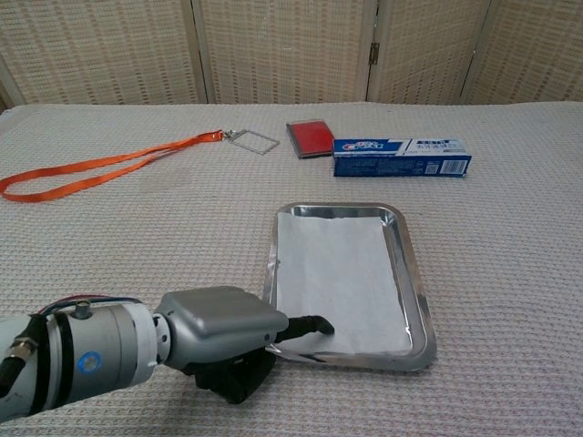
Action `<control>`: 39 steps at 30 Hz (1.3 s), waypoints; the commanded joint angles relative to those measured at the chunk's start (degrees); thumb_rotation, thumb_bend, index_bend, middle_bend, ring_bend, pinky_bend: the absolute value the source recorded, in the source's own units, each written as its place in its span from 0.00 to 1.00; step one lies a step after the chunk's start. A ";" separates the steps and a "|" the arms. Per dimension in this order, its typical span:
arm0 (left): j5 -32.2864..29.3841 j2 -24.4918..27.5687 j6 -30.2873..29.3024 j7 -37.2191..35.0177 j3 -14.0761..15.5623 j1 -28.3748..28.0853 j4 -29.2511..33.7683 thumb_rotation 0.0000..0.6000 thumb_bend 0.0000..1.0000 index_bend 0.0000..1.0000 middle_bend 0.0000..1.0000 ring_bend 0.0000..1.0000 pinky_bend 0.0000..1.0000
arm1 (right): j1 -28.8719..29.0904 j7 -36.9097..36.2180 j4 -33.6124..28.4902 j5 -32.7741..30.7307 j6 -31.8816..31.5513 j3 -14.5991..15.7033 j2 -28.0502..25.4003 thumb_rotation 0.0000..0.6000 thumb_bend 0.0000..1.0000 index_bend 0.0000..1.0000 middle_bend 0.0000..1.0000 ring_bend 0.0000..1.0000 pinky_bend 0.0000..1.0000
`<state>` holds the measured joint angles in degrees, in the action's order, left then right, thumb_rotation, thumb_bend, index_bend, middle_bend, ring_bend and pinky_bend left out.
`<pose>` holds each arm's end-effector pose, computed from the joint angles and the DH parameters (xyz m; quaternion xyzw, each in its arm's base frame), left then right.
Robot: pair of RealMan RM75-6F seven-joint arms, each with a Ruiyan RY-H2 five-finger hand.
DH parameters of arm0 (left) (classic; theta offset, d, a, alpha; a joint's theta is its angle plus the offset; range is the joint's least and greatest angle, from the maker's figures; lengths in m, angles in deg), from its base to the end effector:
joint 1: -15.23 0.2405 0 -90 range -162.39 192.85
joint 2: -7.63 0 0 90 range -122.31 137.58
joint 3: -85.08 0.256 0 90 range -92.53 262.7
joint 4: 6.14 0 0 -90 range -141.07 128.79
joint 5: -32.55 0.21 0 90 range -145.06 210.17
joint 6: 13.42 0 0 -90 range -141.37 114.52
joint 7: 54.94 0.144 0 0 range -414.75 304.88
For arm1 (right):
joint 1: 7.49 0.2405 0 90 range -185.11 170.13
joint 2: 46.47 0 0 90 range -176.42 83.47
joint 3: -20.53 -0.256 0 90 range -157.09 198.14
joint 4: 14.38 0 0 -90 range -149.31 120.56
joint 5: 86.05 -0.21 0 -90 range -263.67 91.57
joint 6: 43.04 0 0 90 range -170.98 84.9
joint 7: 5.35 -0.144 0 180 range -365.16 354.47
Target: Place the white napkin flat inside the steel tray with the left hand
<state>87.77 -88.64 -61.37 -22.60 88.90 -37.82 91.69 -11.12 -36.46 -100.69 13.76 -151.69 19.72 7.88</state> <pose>-0.0899 0.2307 -0.1047 -0.8792 -0.3504 -0.2520 0.2018 -0.3009 -0.1179 0.2497 0.5464 -0.3516 0.5735 0.4990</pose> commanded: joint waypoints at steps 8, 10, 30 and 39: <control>1.00 -0.19 0.17 -0.31 0.03 0.29 -0.19 1.00 0.92 0.00 1.00 0.98 1.00 | -0.03 0.62 -0.26 0.29 0.15 -0.04 0.10 1.00 0.40 0.00 0.00 0.00 0.00; 1.16 -0.38 0.23 -0.39 -0.01 0.34 -0.29 1.00 0.92 0.00 1.00 0.98 1.00 | -0.05 0.71 -0.30 0.34 0.19 -0.03 0.12 1.00 0.40 0.00 0.00 0.00 0.00; 5.15 2.01 -3.90 -1.77 -1.50 2.45 3.29 1.00 0.92 0.00 1.00 0.97 1.00 | -0.29 0.57 -0.20 0.95 -0.23 -0.04 0.06 1.00 0.40 0.00 0.00 0.00 0.00; 14.02 11.63 -17.06 -3.42 -0.10 9.64 10.40 1.00 0.67 0.00 0.92 0.71 0.93 | 0.34 2.48 -0.60 2.49 1.24 0.68 0.41 1.00 0.40 0.00 0.00 0.00 0.00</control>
<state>98.56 -80.64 -73.60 -25.25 87.97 -31.34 99.89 -10.97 -34.35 -101.20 16.01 -150.80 20.25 8.18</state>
